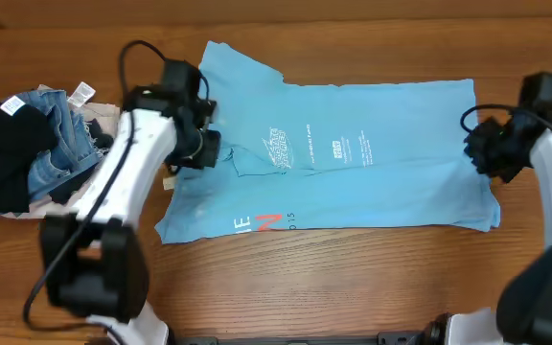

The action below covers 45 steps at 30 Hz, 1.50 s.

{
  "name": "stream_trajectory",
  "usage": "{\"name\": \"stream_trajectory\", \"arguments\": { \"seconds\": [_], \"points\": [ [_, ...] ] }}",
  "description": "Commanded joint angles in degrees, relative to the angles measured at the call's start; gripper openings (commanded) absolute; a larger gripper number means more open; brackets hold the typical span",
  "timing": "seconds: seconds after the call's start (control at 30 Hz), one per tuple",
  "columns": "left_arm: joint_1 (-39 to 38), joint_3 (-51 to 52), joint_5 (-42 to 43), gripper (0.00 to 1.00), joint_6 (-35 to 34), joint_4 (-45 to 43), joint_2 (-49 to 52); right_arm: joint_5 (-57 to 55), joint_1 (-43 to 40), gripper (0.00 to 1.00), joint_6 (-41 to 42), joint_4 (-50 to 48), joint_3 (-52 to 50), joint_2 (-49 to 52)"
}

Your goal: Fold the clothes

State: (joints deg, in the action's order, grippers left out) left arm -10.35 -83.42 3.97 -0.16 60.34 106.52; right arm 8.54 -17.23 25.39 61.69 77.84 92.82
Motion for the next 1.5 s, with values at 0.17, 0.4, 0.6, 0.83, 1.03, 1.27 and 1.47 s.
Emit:
{"name": "stream_trajectory", "arguments": {
  "seconds": [0.17,0.4,0.6,0.83,1.03,1.27,1.47],
  "points": [
    [-4.70,0.15,-0.63,0.04,2.84,-9.03,13.46,3.76,1.16,0.24,-1.86,0.61,0.39,-0.85],
    [-5.46,0.00,-0.11,0.04,2.27,-13.07,15.45,3.54,1.16,0.24,-1.86,0.57,0.39,-0.85],
    [-5.49,-0.02,0.81,0.04,-1.14,-15.72,15.43,2.62,1.16,0.23,-1.86,0.59,0.37,-0.85],
    [-5.49,-6.05,2.01,0.04,-2.16,-15.30,15.26,2.45,1.16,0.23,-1.86,0.52,0.37,-0.85],
    [-5.38,-7.56,1.55,0.04,-1.95,-21.88,15.26,2.45,1.16,0.23,-1.86,0.57,0.22,-0.85],
    [-5.14,-17.20,-0.02,0.05,-1.53,-14.67,15.26,2.51,1.16,0.23,-2.54,1.01,0.22,-0.85],
    [-5.44,-19.89,1.60,0.04,-0.33,5.01,15.32,2.47,1.16,0.23,-3.17,1.25,0.22,-0.83]
  ]
}}
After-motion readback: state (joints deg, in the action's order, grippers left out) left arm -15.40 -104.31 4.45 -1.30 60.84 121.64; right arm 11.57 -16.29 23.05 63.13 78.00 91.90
